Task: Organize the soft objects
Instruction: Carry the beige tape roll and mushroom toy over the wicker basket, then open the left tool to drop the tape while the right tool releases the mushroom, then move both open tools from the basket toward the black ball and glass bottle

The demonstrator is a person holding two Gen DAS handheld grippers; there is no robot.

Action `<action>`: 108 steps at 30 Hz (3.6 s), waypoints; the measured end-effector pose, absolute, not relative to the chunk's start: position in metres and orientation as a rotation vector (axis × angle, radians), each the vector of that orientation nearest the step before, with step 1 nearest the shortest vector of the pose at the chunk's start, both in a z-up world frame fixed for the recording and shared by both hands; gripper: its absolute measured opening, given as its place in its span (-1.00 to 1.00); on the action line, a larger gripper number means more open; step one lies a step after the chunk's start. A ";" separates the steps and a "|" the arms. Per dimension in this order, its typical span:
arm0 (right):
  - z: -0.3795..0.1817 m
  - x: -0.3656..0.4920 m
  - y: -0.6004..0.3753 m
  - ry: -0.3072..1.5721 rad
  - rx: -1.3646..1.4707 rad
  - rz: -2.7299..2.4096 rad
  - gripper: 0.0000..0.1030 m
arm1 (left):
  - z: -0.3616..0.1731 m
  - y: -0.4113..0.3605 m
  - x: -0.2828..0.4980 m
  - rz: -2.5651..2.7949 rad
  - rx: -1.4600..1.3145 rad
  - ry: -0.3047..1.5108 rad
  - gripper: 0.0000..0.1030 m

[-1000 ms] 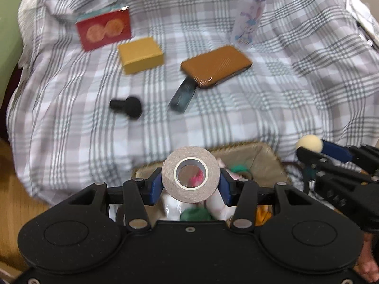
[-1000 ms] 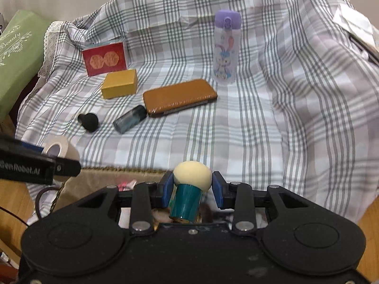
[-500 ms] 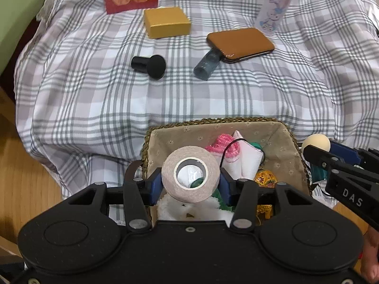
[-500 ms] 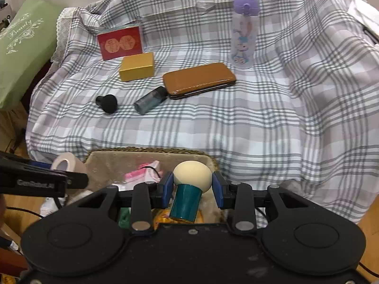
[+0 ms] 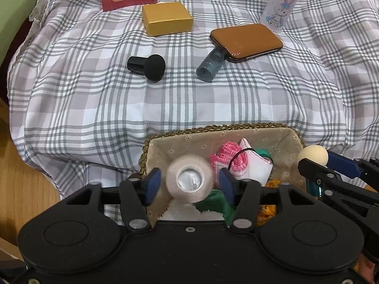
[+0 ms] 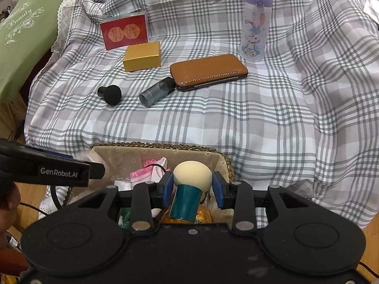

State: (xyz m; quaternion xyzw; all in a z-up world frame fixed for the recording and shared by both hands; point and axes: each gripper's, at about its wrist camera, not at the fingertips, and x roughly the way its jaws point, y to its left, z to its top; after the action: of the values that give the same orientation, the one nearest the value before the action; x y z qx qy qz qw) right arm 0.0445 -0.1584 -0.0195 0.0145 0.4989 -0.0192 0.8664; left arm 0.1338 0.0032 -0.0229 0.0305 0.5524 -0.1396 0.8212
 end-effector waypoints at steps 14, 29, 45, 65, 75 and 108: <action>-0.028 0.047 -0.163 1.064 0.054 -0.053 -0.30 | -0.027 0.007 0.128 -0.261 0.087 1.188 0.17; -0.024 0.044 -0.166 1.046 0.091 -0.064 0.03 | -0.034 0.001 0.121 -0.233 0.123 1.214 0.19; -0.027 0.045 -0.168 1.067 0.092 -0.074 0.14 | -0.038 0.002 0.121 -0.184 0.136 1.235 0.27; -0.029 0.049 -0.171 1.087 0.111 -0.097 0.29 | -0.042 0.004 0.121 -0.169 0.142 1.273 0.29; -0.023 0.061 -0.175 1.038 0.091 -0.092 0.34 | -0.029 0.003 0.126 -0.154 0.154 1.213 0.29; -0.033 0.130 -0.153 0.981 -0.020 -0.015 0.37 | -0.042 0.014 0.232 -0.143 0.201 1.011 0.30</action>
State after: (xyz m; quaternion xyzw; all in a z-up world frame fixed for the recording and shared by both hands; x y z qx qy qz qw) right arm 0.1295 -0.1534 -0.0330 -0.0096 0.4712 -0.0070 0.8819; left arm 0.2318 0.0136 -0.0422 0.0961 0.4829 -0.0684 0.8677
